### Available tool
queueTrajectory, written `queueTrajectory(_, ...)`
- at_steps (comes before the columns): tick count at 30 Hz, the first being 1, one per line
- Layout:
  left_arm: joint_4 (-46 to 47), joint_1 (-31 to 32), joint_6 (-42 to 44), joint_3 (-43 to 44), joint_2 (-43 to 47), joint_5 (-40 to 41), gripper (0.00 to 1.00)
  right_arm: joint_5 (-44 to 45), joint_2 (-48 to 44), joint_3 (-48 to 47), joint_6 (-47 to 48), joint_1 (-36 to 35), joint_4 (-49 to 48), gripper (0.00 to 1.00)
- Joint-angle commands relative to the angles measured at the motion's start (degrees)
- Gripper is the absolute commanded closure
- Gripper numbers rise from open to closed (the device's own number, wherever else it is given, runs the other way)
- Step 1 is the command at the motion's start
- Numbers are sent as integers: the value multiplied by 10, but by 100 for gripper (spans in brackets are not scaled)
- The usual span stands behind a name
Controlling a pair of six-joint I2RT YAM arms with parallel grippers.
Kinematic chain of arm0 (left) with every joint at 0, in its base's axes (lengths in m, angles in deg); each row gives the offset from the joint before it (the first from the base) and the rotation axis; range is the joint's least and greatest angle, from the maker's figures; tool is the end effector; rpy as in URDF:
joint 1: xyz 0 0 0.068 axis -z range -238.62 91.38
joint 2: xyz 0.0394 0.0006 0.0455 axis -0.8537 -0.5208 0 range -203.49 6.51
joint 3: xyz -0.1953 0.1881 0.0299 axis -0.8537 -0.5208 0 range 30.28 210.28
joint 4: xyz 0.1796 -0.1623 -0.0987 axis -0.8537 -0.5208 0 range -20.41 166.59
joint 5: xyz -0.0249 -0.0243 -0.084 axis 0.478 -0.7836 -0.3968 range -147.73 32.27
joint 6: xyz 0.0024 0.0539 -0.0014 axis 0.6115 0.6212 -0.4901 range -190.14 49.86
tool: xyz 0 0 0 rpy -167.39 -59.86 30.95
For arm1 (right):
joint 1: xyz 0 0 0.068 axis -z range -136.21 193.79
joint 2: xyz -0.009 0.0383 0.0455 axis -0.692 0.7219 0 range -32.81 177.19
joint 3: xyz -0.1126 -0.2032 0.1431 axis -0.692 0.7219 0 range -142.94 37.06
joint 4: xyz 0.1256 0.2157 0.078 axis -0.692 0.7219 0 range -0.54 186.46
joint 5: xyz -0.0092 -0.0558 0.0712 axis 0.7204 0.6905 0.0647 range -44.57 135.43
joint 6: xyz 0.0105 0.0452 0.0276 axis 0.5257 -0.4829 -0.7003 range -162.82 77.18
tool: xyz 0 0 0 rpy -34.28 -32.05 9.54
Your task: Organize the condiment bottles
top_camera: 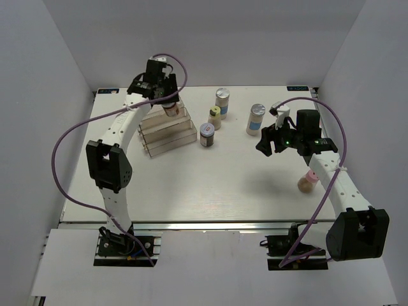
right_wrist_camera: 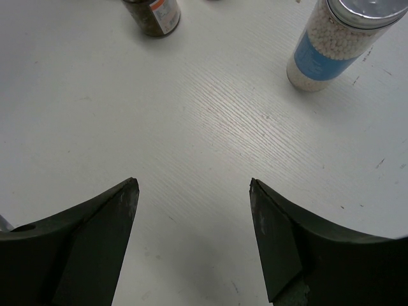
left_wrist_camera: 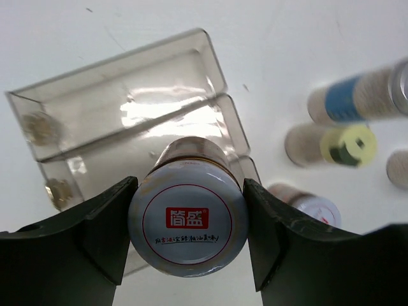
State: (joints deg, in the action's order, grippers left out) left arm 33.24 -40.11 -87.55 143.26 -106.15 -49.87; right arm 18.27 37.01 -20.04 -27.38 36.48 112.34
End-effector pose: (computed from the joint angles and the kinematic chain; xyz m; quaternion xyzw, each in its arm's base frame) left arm 0.4247 -0.1369 0.3438 -0.0185 0.9152 -0.0628 0.3976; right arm 0.2629 0.0501 0.3044 -0.2757 0.8264 0.1768 0.4580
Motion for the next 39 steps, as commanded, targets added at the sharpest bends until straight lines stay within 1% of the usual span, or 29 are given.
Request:
queueTrajectory(1, 41, -21, -4, 55, -8, 15, 100, -4, -3, 2, 0, -2, -19, 24)
queueTrajectory(4, 49, -36, -4, 99, -45, 33, 100, -4, -2, 2, 1, -2, -18, 24)
queueTrajectory(9, 69, -51, -6, 130, -93, 45, 100, -3, -1, 1, -1, -2, -23, 24)
queueTrajectory(16, 114, -54, -5, 135, -134, 79, 100, -4, 2, 4, -9, -3, -28, 24)
queueTrajectory(23, 143, -54, -9, 143, -142, 88, 100, 0, 1, 9, -4, -2, -26, 24)
queueTrajectory(29, 179, -54, -11, 116, -142, 106, 100, -4, 1, 17, -13, -2, -28, 24)
queueTrajectory(39, 181, -53, 11, 118, -184, 117, 100, 0, 1, 17, -9, -2, -28, 24)
